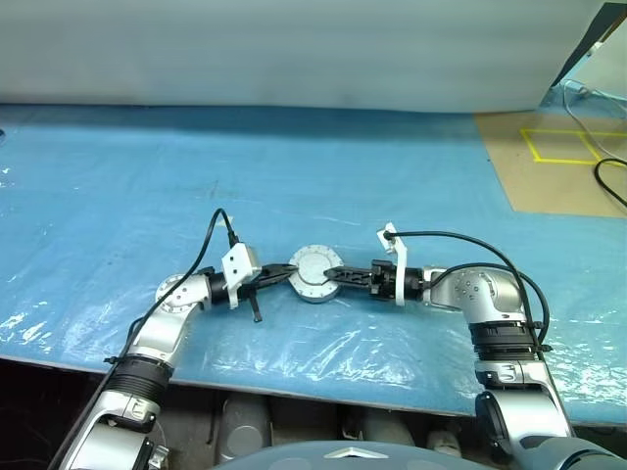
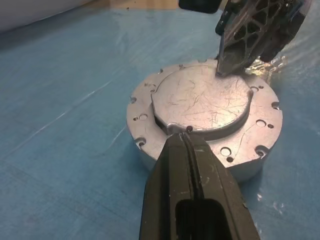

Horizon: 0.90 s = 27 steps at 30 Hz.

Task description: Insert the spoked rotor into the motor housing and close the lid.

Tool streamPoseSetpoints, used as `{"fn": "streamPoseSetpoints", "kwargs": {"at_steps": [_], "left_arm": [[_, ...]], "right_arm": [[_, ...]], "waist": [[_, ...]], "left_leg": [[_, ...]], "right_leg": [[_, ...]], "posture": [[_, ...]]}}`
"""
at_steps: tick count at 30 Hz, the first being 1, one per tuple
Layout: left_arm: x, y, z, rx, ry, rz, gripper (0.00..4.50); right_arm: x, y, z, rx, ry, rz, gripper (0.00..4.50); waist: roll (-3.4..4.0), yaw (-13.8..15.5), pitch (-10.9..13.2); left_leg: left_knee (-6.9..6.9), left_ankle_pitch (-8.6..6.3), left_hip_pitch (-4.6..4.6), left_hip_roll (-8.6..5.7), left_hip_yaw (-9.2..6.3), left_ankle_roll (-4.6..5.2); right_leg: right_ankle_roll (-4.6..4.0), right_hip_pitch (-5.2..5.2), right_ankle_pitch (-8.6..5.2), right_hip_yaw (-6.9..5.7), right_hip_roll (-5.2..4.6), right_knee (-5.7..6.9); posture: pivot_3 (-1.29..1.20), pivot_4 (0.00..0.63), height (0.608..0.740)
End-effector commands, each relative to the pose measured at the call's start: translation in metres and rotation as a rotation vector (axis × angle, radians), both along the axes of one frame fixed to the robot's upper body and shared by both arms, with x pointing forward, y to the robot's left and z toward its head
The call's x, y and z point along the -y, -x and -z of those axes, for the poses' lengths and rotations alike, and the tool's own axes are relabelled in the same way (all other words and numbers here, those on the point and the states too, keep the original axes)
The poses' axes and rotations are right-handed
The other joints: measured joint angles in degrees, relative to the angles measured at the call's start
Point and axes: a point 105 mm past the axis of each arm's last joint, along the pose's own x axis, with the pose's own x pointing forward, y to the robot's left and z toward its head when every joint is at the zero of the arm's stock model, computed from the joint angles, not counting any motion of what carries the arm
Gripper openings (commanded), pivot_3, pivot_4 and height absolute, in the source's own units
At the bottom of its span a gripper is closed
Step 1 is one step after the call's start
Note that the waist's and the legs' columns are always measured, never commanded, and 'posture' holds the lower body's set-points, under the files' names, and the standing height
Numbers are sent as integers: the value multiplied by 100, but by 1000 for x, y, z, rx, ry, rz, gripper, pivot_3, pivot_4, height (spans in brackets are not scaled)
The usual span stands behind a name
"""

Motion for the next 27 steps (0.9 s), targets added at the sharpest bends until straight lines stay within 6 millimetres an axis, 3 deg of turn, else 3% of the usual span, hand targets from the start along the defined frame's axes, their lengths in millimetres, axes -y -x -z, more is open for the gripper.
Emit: {"fn": "streamPoseSetpoints", "kwargs": {"at_steps": [1,4,14,21,27], "left_arm": [[7,2,6,-24,-7,20,0],[9,1,5,-21,-1,21,0],[6,-1,-1,-13,13,18,0],[3,7,-49,-43,250,-52,0],[-35,15,-78,-295,469,-138,0]], "right_arm": [[-14,10,-16,50,-65,-82,1820],[-13,13,-15,52,-60,-87,1128],[-13,6,-3,29,-30,-36,1129],[-12,-1,-5,40,-44,4,1129],[-5,-10,-18,63,-103,56,1129]], "waist": [[0,12,0],[0,21,0],[0,1,0],[-1,-16,1],[3,-48,3]], "left_leg": [[0,0,0,-1,0,0],[1,0,-5,-6,0,0],[1,0,-1,-2,-1,0],[1,0,-23,2,0,0],[1,1,-30,7,3,-4]], "right_leg": [[0,0,0,0,0,0],[0,1,0,0,-4,-3],[1,1,0,-1,-2,0],[1,-22,0,-1,1,0],[-2,-34,0,-3,11,8]], "posture": [[0,150,740],[0,150,740],[0,150,740],[0,150,740],[0,150,740]]}}
